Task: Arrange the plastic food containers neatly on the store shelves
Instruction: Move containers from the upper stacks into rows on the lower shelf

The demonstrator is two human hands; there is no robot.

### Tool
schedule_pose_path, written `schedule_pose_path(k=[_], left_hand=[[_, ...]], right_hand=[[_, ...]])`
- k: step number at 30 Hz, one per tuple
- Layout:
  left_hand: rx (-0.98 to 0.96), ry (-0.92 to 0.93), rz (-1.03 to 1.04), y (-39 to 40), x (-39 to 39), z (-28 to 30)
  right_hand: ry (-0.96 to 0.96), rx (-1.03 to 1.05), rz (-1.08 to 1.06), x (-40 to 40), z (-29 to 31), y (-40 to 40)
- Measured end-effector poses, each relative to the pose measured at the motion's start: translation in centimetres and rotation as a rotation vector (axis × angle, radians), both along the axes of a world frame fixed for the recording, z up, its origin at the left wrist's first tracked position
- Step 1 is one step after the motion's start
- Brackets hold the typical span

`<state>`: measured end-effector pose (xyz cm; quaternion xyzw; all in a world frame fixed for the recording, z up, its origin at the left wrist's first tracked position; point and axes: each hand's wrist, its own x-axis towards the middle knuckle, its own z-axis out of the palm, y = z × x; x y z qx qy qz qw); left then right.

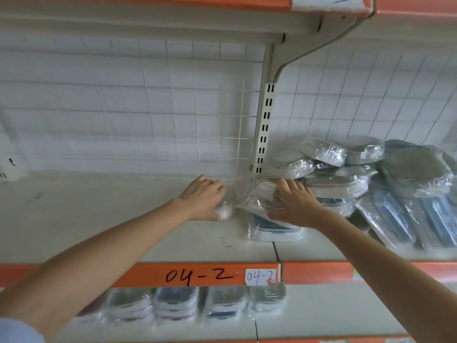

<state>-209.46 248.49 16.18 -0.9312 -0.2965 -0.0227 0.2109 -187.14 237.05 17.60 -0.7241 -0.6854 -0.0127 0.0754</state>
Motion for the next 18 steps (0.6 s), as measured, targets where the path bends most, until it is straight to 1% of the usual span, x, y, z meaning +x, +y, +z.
schedule_pose_path(k=[2, 4, 5, 6, 7, 8, 10, 15, 18], left_hand=[[-0.104, -0.002, -0.053, 0.3, 0.7, 0.1], [-0.290, -0.082, -0.046, 1.2, 1.3, 0.7], [-0.414, -0.107, -0.006, 1.8, 1.5, 1.0], [-0.527, -0.096, 0.052, 2.4, 1.5, 1.2], [-0.602, -0.047, 0.113, 2.9, 1.5, 1.2], [-0.630, 0.022, 0.168, 3.3, 1.5, 1.0], [-0.608, 0.113, 0.235, 3.7, 1.5, 0.4], [-0.531, 0.094, 0.259, 3.0, 1.5, 0.2], [-0.549, 0.011, 0.323, 2.0, 0.0, 0.0]], right_hand=[[-0.010, 0.012, -0.004, 0.1, -0.2, -0.1], [0.010, 0.021, -0.009, 0.2, -0.3, -0.2], [0.020, 0.022, -0.010, 0.2, -0.4, -0.2], [0.024, 0.023, -0.011, 0.2, -0.4, -0.2], [0.026, 0.023, -0.012, 0.3, -0.5, -0.2], [0.027, 0.026, -0.013, 0.3, -0.5, -0.2], [0.040, 0.032, -0.019, 0.3, -0.7, -0.1], [0.100, 0.031, -0.027, 0.4, -0.6, 0.0], [0.100, 0.087, -0.033, 0.3, -0.8, -0.6]])
